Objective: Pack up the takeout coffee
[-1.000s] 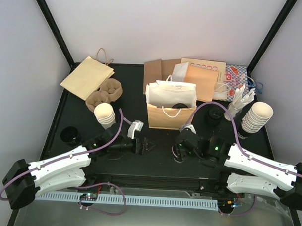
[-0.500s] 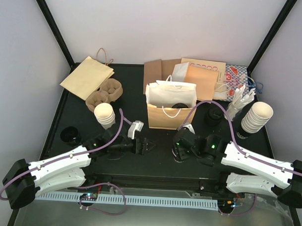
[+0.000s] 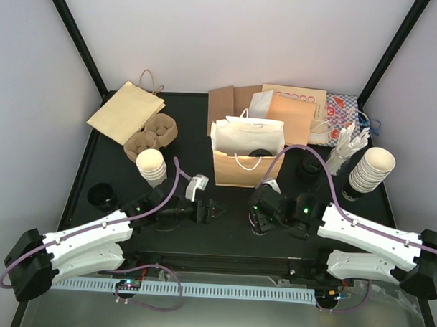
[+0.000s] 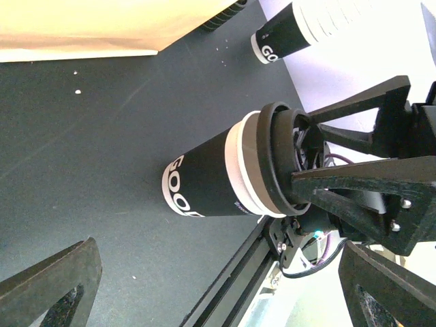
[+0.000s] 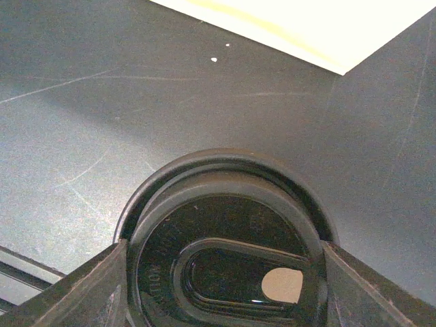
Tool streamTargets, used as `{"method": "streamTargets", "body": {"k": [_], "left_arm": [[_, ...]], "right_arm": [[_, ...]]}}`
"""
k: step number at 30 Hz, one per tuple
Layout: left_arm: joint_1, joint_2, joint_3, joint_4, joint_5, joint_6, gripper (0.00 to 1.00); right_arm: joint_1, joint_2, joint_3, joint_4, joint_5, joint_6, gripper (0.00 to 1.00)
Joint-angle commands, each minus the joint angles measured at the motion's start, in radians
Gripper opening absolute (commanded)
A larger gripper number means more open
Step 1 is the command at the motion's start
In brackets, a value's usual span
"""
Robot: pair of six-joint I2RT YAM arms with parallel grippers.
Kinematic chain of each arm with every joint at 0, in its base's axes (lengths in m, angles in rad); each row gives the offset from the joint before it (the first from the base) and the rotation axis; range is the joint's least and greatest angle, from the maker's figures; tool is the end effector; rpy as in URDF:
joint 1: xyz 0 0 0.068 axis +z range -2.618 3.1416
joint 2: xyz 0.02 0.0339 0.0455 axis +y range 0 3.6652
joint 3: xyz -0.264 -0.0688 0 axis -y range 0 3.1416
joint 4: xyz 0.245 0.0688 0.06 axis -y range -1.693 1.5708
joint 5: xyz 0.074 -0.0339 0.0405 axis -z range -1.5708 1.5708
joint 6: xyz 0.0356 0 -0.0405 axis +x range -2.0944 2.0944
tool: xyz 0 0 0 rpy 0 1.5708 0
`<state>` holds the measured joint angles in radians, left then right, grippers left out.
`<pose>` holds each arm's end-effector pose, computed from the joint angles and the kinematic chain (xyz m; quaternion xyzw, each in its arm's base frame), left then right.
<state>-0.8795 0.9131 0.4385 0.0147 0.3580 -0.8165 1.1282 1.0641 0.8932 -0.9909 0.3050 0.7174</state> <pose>0.1180 -0.1622 0.2162 0.1202 0.8327 -0.4892 0.2298 0.0895 0.1639 0.2627 -0.1672 0.9537 0.0703 0.2397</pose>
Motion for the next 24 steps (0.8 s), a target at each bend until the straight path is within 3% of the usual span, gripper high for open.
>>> {"method": "streamTargets", "body": {"k": [1, 24], "left_arm": [[-0.009, 0.018, 0.035, 0.039, -0.006, -0.010, 0.98], [-0.015, 0.030, 0.038, 0.040, -0.008, -0.013, 0.98]], "right_arm": [[0.006, 0.001, 0.031, -0.019, 0.007, 0.002, 0.69], [0.003, 0.022, -0.040, 0.043, -0.008, 0.014, 0.69]]}}
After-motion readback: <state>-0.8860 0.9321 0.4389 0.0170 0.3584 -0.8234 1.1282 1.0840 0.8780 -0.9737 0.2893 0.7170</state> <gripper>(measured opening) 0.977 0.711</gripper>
